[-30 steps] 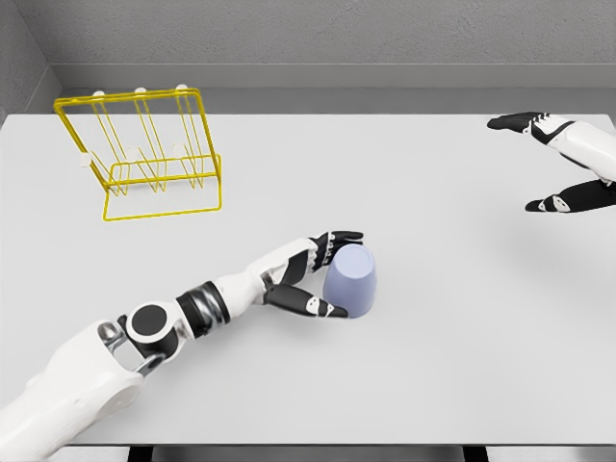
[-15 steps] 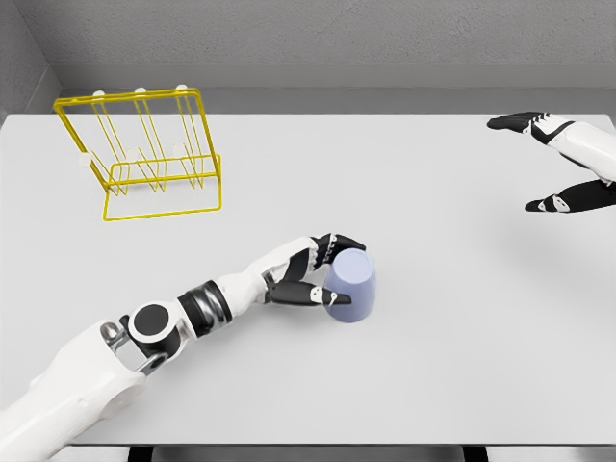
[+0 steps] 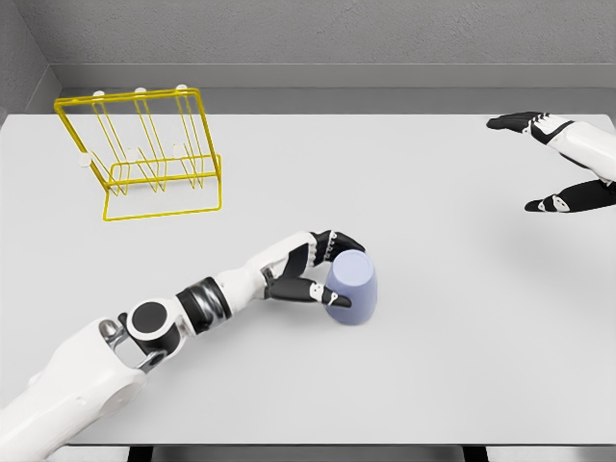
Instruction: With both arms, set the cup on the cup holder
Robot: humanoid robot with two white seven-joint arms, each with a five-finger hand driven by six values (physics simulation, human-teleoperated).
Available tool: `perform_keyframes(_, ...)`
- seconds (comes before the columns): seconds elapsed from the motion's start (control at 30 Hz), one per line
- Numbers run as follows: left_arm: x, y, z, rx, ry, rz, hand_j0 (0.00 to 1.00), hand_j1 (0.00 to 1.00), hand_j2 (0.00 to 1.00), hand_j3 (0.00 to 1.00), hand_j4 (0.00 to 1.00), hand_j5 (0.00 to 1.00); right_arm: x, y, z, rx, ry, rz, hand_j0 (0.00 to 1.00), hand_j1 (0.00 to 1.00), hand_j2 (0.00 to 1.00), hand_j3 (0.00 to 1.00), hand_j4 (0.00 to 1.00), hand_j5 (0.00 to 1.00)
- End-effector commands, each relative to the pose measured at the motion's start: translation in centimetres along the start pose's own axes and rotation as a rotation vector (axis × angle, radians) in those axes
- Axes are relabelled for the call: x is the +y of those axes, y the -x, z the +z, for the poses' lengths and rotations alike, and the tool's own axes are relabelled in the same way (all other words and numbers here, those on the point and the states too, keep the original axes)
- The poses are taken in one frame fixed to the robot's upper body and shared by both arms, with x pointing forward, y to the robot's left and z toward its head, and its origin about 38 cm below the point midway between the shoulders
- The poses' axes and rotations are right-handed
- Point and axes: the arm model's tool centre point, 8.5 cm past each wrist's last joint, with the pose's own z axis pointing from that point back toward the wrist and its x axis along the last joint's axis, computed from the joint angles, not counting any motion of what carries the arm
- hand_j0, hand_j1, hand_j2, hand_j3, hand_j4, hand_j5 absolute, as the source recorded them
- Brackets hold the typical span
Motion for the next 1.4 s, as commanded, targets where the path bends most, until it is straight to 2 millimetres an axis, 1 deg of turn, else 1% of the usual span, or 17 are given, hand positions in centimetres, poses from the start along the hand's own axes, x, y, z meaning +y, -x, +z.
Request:
perform_keyframes(0.0,0.1,-0.2,0.1,-0.014,-0.002,0.0,0.59,0.59,0.59,0.59,0.59,0.59,-0.1,0.0,0.0,-0.001,0.004,-0.006,1.0,1.0,1.0,1.0,1.0,1.0)
perform_keyframes(0.13,0.0,-1.2,0.5,-0.034,0.007,-0.012,0.59,0.59,0.59,0.59,0.59,0.59,-0.1,0.0,0.0,-0.001,0.006,-0.006,1.0,1.0,1.0,1.0,1.0,1.0)
perform_keyframes(0.2,0.1,-1.2,0.6,-0.036,0.007,-0.014,0.59,0.59,0.59,0.59,0.59,0.59,-0.1,0.0,0.0,0.0,0.004,-0.006,1.0,1.0,1.0,1.0,1.0,1.0)
perform_keyframes(0.27,0.0,-1.6,0.6,-0.045,0.012,-0.02,0.59,0.59,0.59,0.59,0.59,0.59,-0.1,0.0,0.0,-0.001,0.004,-0.006,1.0,1.0,1.0,1.0,1.0,1.0)
perform_keyframes(0.47,0.4,-2.3,1.3,-0.052,0.003,-0.035,0.59,0.59,0.59,0.59,0.59,0.59,-0.1,0.0,0.0,0.0,0.006,-0.006,1.0,1.0,1.0,1.0,1.0,1.0)
perform_keyframes(0.57,1.3,-3.4,2.1,-0.067,-0.013,-0.059,0.59,0.59,0.59,0.59,0.59,0.59,-0.1,0.0,0.0,0.0,0.004,-0.006,1.0,1.0,1.0,1.0,1.0,1.0)
perform_keyframes(0.67,1.8,-3.9,2.7,-0.073,-0.024,-0.053,0.59,0.59,0.59,0.59,0.59,0.59,-0.1,0.0,0.0,-0.001,0.006,-0.006,1.0,1.0,1.0,1.0,1.0,1.0)
perform_keyframes(0.73,1.8,-4.1,3.0,-0.077,-0.021,-0.059,0.59,0.59,0.59,0.59,0.59,0.59,-0.1,0.0,0.0,-0.001,0.006,-0.006,1.0,1.0,1.0,1.0,1.0,1.0)
perform_keyframes(0.77,2.1,-4.3,3.4,-0.075,-0.028,-0.068,0.59,0.59,0.59,0.59,0.59,0.59,-0.1,0.0,0.0,-0.001,0.006,-0.006,1.0,1.0,1.0,1.0,1.0,1.0)
perform_keyframes(0.97,2.8,-4.8,4.1,-0.076,-0.046,-0.076,0.59,0.59,0.59,0.59,0.59,0.59,-0.1,0.0,0.0,-0.001,0.004,-0.006,1.0,1.0,1.0,1.0,1.0,1.0)
perform_keyframes(1.27,4.9,-6.1,6.3,-0.095,-0.086,-0.103,0.59,0.59,0.59,0.59,0.59,0.59,-0.1,0.0,0.0,-0.001,0.006,-0.006,1.0,1.0,1.0,1.0,1.0,1.0)
perform_keyframes(1.37,5.1,-6.3,6.5,-0.097,-0.092,-0.102,0.59,0.59,0.59,0.59,0.59,0.59,-0.1,0.0,0.0,-0.001,0.006,-0.006,1.0,1.0,1.0,1.0,1.0,1.0)
